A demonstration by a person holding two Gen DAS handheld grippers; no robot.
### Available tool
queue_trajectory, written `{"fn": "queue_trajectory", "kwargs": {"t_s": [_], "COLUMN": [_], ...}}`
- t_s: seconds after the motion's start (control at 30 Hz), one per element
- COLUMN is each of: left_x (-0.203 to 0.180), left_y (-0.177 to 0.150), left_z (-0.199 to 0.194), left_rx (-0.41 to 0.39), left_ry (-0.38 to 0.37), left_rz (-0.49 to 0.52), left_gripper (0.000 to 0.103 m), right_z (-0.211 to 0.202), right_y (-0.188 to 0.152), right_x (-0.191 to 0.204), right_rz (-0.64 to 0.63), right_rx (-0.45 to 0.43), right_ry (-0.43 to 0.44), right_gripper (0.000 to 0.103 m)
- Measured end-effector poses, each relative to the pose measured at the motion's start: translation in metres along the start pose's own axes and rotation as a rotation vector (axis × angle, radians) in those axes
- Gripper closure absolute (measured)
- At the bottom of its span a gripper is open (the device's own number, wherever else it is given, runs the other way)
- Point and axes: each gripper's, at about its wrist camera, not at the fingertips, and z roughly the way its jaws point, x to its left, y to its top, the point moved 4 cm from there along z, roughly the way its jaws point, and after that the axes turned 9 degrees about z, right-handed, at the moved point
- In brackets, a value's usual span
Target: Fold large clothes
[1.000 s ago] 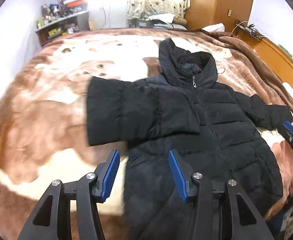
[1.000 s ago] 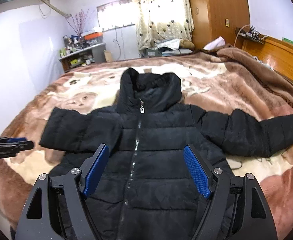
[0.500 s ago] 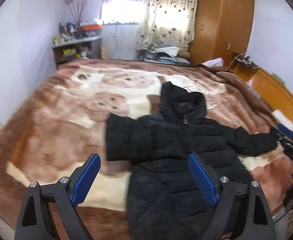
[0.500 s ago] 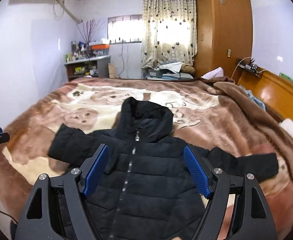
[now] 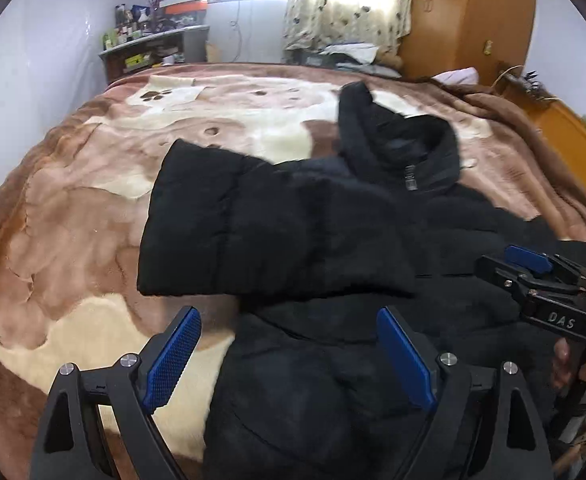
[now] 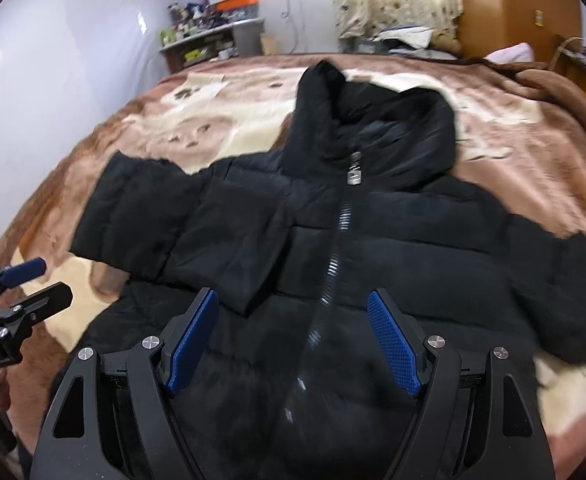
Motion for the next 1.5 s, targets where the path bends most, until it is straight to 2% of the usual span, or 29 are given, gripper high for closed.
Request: {"fn": "queue_trajectory", "kwargs": {"t_s": [0.1, 0.2, 0.37, 0.53, 0.6, 0.67, 0.7, 0.8, 1.03, 1.3, 1.5], "left_x": [0.017, 0.035, 0.063, 0.07, 0.07, 0.07, 0.07, 0.063, 0.042, 0.008, -0.021], "left_y": [0.0, 0.004, 0.011, 0.01, 0.01, 0.01, 0.01, 0.013, 0.029, 0.039, 0.045], "left_z": [0.021, 0.035, 0.048, 0.064, 0.067, 0.069, 0.069, 0.067, 0.06, 0.067, 0.081], "left_rx": [0.006, 0.014, -0.014, 0.017, 0.026, 0.029, 0.031, 0.027, -0.007, -0.019, -0.005], "left_ry": [-0.002, 0.055, 0.101, 0.126, 0.115, 0.116, 0.117, 0.113, 0.158, 0.091, 0.059], "left_rz": [-0.048, -0.044, -0.086, -0.07, -0.08, -0.091, -0.089, -0.07, 0.004, 0.053, 0.099], "left_gripper": [0.013, 0.013, 0.013, 0.013, 0.013, 0.013, 0.013, 0.013, 0.013, 0.013, 0.013], "right_z": [0.041, 0.071, 0.102, 0.106, 0.105, 0.101, 0.1, 0.085, 0.04, 0.004, 0.006], "right_y": [0.003, 0.006, 0.009, 0.009, 0.011, 0.014, 0.017, 0.022, 0.032, 0.04, 0.036], "right_x": [0.007, 0.015, 0.027, 0.032, 0.035, 0.034, 0.034, 0.032, 0.004, -0.046, -0.078], "right_rz": [0.022, 0.031, 0.021, 0.021, 0.008, 0.018, 0.021, 0.013, 0.029, 0.075, 0.122], "right_rx": [0.033, 0.052, 0.065, 0.037, 0.027, 0.019, 0.015, -0.035, -0.116, -0.174, -0.152], "right_ry": [0.027, 0.049, 0.057, 0.063, 0.065, 0.095, 0.097, 0.091, 0.053, -0.046, -0.115], "right_gripper": [0.026, 0.026, 0.027, 0.061, 0.084, 0.094, 0.096, 0.097, 0.097, 0.097, 0.097]}}
